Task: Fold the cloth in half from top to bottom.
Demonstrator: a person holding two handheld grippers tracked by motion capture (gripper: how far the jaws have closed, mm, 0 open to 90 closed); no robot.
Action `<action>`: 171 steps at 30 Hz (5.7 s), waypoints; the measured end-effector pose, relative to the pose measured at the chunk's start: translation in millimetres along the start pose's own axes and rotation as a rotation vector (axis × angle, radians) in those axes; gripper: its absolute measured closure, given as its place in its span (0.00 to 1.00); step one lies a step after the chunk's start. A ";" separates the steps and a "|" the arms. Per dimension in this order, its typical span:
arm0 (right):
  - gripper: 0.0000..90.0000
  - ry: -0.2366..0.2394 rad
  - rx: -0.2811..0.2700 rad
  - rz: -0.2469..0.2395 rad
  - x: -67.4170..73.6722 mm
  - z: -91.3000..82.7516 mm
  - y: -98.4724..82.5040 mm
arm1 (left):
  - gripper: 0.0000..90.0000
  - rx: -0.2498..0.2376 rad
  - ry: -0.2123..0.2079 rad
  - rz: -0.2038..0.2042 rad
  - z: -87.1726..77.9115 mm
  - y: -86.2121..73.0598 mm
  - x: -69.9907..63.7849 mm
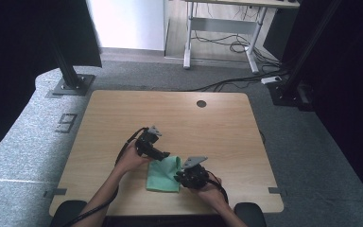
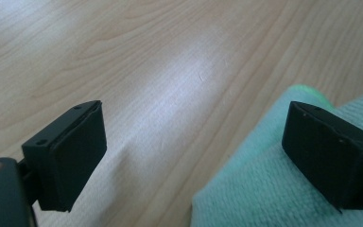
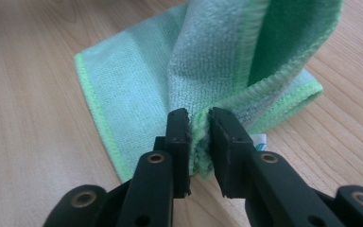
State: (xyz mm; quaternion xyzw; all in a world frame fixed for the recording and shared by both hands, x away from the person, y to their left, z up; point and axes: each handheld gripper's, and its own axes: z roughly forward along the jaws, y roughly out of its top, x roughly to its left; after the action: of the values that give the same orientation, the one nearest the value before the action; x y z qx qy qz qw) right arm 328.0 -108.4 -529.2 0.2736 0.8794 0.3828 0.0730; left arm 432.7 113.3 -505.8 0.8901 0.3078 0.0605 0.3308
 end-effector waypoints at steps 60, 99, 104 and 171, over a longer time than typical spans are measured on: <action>0.29 -0.086 0.031 0.024 1.1 5.5 -8.9 | 0.08 0.033 0.077 -0.027 -28.9 -95.9 -49.7; 0.16 -0.178 0.024 0.113 -31.5 15.1 -6.4 | 0.00 -0.063 0.158 -0.097 -16.7 -94.6 -33.9; 0.16 -0.187 0.015 0.124 -38.7 16.0 -5.8 | 0.00 -0.065 0.162 -0.100 -12.2 -88.4 -27.8; 0.10 -0.266 -0.047 0.236 -119.1 39.7 21.2 | 0.01 -0.080 0.182 -0.156 22.7 -33.2 42.1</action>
State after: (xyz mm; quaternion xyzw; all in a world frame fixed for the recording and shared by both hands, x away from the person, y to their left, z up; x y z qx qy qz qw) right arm 450.4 -135.4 -551.4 0.4215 0.8145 0.3697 0.1494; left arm 456.8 145.2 -548.2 0.8405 0.4019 0.1273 0.3404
